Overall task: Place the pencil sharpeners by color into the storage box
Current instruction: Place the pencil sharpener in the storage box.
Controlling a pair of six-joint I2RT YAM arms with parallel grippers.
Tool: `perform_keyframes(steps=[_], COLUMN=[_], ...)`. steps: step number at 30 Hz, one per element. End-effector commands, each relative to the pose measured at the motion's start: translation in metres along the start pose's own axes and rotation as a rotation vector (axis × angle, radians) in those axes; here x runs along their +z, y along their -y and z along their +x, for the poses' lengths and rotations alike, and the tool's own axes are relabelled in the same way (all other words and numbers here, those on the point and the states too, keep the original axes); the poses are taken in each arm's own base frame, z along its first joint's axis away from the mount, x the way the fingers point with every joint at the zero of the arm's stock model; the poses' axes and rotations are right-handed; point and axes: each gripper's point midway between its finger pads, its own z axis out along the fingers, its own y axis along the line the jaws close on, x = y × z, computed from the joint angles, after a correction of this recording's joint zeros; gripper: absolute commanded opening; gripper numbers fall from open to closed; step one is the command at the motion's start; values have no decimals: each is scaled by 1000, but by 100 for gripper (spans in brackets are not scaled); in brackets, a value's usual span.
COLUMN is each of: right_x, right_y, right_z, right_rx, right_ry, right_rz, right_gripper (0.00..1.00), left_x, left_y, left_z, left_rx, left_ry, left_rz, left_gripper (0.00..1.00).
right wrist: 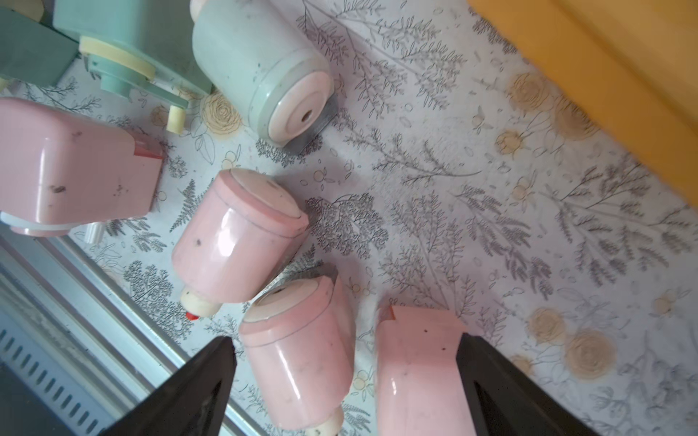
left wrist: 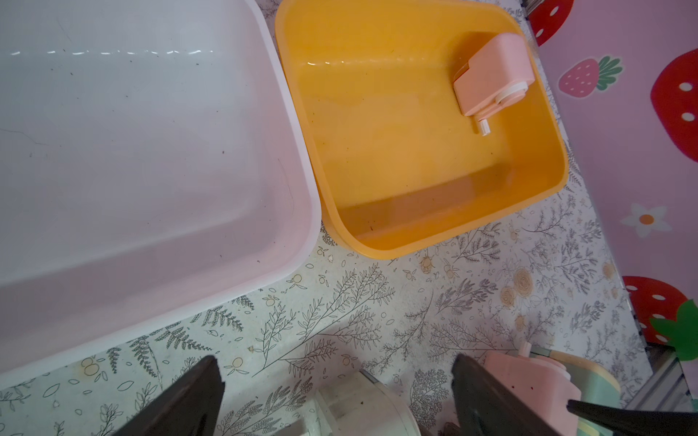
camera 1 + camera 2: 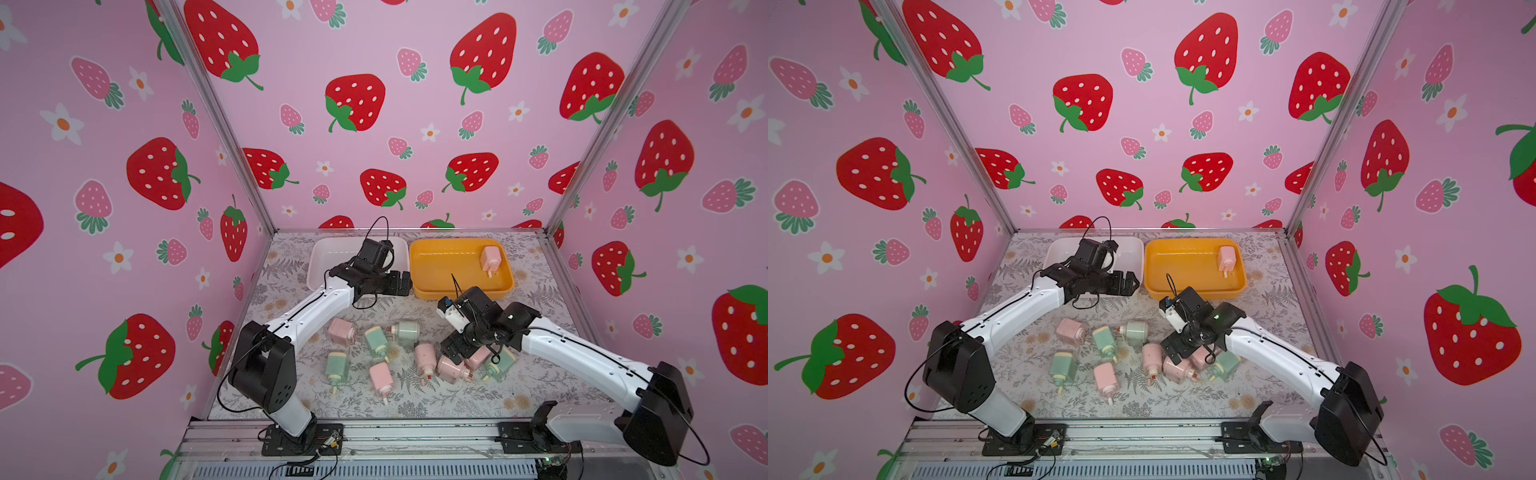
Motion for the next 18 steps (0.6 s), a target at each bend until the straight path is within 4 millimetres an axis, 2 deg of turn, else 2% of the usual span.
perform_keyframes(steps=[1,9,13,18], right_x=[4,22,27,32], right_y=[-13,-26,-18,-21], right_z=[13,25,29,35], right_rx=[43,30,38,58], right_ry=[-4,-24,-49,-66], right_rz=[-11,-9,38,20], right_gripper=[95,94,93,92], left_x=[-11,-22,-27,-32], left_y=[1,14,19,17], left_z=[-3,2,9,17], left_rx=[6,27,39,42], left_ry=[30,27,25,30], left_rz=[-3,72,104,110], left_gripper=[100,100,99,100])
